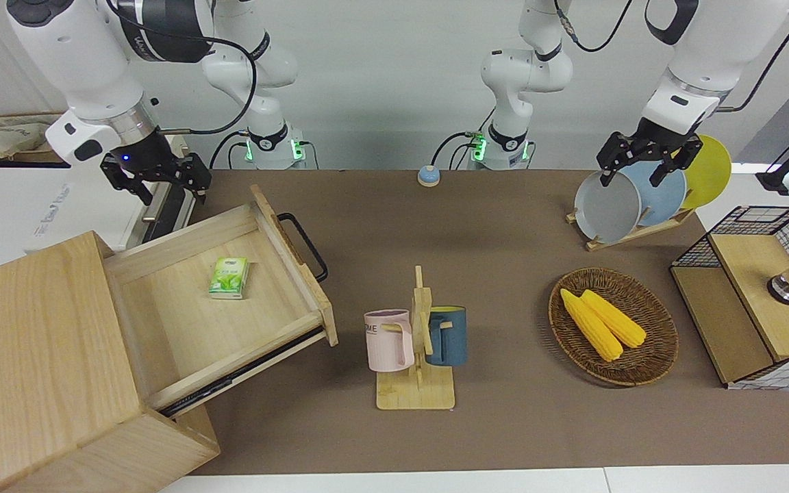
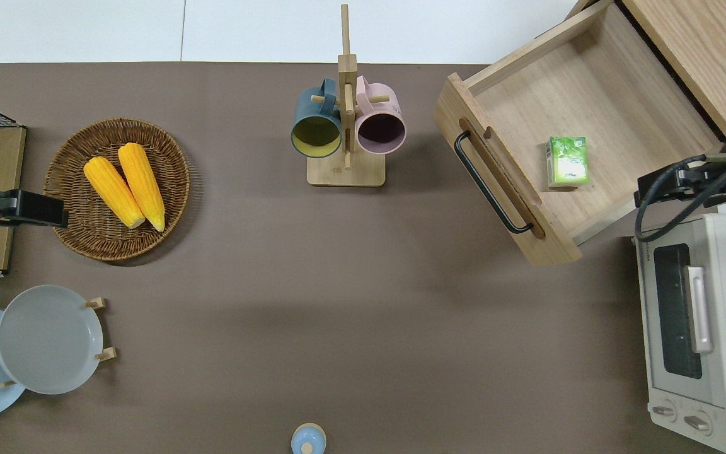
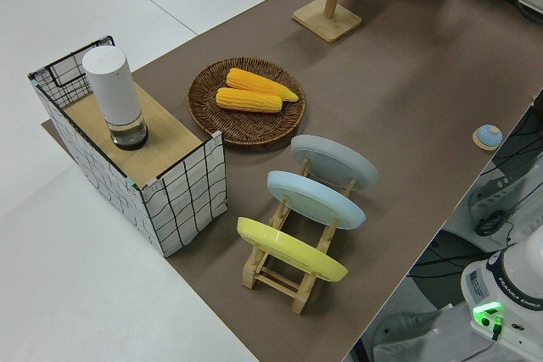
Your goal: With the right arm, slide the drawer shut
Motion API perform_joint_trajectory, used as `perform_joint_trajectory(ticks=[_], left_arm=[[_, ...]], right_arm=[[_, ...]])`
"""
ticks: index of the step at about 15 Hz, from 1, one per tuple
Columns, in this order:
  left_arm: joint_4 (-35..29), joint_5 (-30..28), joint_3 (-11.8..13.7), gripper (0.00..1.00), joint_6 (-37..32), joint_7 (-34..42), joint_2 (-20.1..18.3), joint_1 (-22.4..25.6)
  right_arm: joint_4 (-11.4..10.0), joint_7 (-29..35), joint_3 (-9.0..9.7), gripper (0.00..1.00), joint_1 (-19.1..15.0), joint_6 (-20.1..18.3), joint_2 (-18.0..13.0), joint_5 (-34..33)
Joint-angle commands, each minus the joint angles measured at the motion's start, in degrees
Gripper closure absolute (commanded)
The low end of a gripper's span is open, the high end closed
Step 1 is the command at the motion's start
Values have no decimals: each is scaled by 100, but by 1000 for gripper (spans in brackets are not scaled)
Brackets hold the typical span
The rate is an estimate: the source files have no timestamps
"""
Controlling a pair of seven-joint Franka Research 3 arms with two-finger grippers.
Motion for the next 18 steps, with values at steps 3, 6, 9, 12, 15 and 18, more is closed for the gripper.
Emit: perform_joint_trajectory(ticks=[3,6,9,12,15,18], left_arm=[[118,72,96,5,3,46,77,-99],[118,72,96,2,3,46,77,-99],[118,63,96,2,3,46,77,-99],[118,63,96,2,3,46,77,-99],[118,71,96,5,3,46,77,-99],[118,63,96,5,3,46,77,-99]], right_arm=[[-17,-146,131,17,-81,-55,-79,-127],[-17,-84,552,19,-335,-221,-88,-355],[-17,153,1098,19,-644,-231,-193,-645],[-17,180,1046,21,-583,-231,-202,-637],[-17,110,1046,121,-662,-249,-202,-558],[-17,92,1037,551,-662,-266,-211,-540]])
